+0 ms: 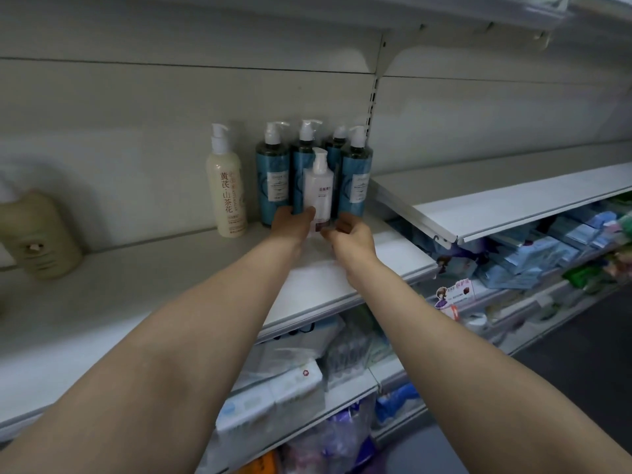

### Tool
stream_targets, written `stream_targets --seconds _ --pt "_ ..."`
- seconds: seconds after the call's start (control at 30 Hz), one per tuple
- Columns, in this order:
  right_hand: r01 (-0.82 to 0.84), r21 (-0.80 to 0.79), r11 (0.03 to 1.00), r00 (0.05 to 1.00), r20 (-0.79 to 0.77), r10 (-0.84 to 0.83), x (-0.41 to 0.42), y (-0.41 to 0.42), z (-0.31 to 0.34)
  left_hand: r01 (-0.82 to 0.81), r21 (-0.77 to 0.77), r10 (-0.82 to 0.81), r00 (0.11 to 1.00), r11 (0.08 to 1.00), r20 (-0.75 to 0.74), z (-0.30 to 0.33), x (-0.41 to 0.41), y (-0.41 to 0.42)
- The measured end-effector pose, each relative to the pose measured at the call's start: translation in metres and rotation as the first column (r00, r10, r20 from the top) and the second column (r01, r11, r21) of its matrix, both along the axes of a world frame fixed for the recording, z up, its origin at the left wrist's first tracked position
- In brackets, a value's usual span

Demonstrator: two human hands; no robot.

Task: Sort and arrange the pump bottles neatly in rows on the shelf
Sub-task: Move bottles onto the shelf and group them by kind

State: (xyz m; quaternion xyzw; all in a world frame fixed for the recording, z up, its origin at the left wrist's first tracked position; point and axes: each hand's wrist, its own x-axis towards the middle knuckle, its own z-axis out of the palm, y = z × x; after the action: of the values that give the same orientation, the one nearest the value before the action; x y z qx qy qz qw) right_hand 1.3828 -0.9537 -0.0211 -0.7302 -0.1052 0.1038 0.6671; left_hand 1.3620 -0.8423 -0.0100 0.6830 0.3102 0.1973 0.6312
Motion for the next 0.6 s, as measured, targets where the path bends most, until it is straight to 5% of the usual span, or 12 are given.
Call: stream_targets --seconds 0.6 --pt "-0.218 0.004 0.976 0.976 0.008 0.218 -0.136 0.142 0.013 -0.36 -0.21 0.395 0.905 0.909 0.159 -0.009 -0.168 0.095"
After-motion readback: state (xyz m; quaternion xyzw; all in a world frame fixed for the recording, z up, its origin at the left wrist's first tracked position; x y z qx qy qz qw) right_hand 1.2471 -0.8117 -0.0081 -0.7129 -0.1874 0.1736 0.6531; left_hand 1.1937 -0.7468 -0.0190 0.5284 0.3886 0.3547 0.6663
